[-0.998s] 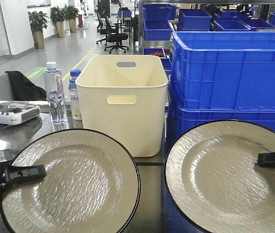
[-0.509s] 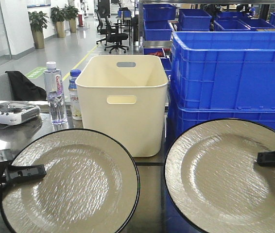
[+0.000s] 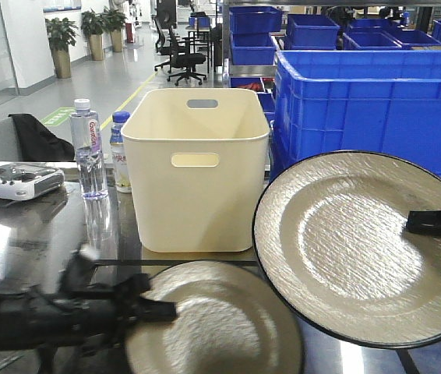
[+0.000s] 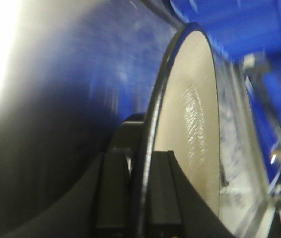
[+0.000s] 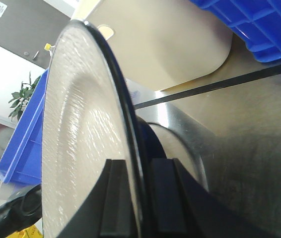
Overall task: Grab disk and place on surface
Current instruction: 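Lower the left gripper's plate onto the table in front of the bin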
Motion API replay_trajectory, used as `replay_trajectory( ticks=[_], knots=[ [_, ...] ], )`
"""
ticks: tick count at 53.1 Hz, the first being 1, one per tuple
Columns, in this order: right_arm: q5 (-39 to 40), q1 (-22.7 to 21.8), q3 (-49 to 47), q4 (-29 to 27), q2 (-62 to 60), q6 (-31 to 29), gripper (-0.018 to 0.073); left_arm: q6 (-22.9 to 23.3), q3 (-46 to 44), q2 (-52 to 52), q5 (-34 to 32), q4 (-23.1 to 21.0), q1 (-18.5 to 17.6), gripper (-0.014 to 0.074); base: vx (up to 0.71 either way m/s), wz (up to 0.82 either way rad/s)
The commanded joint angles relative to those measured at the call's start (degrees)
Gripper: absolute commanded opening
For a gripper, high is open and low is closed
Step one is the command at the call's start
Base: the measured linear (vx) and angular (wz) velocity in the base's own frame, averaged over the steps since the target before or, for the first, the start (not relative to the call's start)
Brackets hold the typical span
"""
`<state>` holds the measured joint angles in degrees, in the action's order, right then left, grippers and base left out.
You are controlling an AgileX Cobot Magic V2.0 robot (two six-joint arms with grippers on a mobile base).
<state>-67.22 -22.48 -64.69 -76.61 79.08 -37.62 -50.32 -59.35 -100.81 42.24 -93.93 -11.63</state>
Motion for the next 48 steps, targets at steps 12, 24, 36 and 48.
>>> replay_trajectory(
  ticks=[12, 24, 36, 48],
  knots=[
    [-1.0, -0.2, -2.1, -8.1, -2.1, -0.2, -0.0009, -7.1, -11.0, -2.8, 2.0, -8.4, -5.6, 0.0182, 0.0, 0.0],
    [-0.9, -0.2, -2.1, -8.1, -2.1, -0.2, -0.0009, -7.1, -10.9, -2.9, -2.1, -3.1, -5.6, 0.0479, 0.0, 0.0],
    [-0.6, -0.2, -2.1, -7.8, -2.1, -1.5, -0.0009, -13.4, -10.9, -1.2, -9.9, 0.1, -3.6, 0.0623, 0.0, 0.0],
    [4.6, 0.1, -2.1, -3.2, -1.9, -0.8, -0.0009, -14.5, -10.9, 8.3, -10.1, 9.4, 2.4, 0.0521, 0.0, 0.0]
  ],
)
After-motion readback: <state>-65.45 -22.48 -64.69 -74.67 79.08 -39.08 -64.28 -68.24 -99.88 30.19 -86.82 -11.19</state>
